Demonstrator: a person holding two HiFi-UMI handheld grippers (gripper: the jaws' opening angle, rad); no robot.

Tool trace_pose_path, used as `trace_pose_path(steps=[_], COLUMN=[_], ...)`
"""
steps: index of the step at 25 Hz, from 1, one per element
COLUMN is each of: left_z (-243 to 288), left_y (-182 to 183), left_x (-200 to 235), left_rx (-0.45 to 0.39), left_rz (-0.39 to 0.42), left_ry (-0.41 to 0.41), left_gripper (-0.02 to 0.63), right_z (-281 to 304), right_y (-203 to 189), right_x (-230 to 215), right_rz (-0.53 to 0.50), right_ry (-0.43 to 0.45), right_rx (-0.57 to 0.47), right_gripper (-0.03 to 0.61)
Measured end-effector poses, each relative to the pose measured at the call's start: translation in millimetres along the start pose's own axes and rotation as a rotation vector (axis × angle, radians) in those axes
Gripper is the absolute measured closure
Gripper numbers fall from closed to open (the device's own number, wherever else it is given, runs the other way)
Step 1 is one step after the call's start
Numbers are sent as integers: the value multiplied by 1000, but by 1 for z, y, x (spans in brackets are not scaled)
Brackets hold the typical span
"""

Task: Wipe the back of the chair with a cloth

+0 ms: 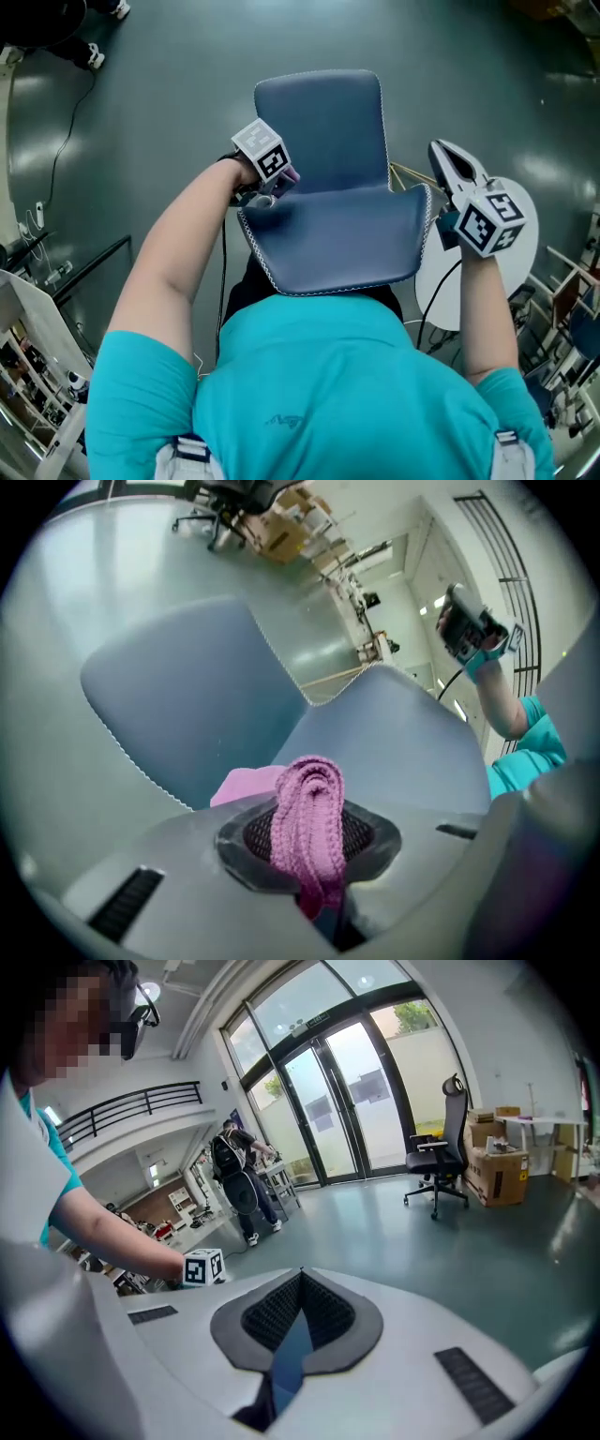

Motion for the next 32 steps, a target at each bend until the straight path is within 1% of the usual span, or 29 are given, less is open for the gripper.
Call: trace_pose_path(steps=[1, 3, 6, 9, 12, 17, 20, 23, 27, 30, 32], left_z=[-19, -54, -98, -137, -165, -201, -218, -233, -249, -264, -268], left_y=[3, 2, -12, -27, -50, -89, -105, -112, -115, -113, -110], left_x=[-7, -22, -38, -46, -62, -92, -110, -135, -179, -219, -248], left_rx=[-54, -132, -213, -297, -375, -520, -588, -644, -732, -826, -899], left_rz=[4, 25, 64, 93, 114, 99, 111, 116, 113, 106, 78], left_ry=[0, 0, 11, 37, 42, -7, -5, 25, 99, 147, 180], left_gripper=[555, 555, 555, 555, 555, 555, 555, 555, 555, 555, 555], right_z=[-3, -7, -10, -10, -13, -28, -43, -63, -100, -128, -148], right_y=[5, 11, 18, 30, 40, 56, 68, 76, 80, 85, 87], right_x=[8, 24, 49, 74, 98, 136, 150, 156, 155, 147, 139], right_rz=[-11, -27, -22, -15, -6, -6, -17, -13, -25, -58, -87], right_ry=[-8, -24, -54, -73, -84, -123, -151, -142, -96, -60, -30], right_rx=[-4, -6, -19, -55, -76, -99, -132, -173, -193, -188, -174], right_gripper=[586, 586, 586, 586, 586, 586, 586, 586, 586, 586, 586])
Point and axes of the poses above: the fingertips, and each gripper's own axes: z forward along the fingers, x to its left, y out of its top, the point moved 9 cm from there along -z, backward along the fingers, and after that the axes turned 11 degrees about y, right-handed, at the moved point
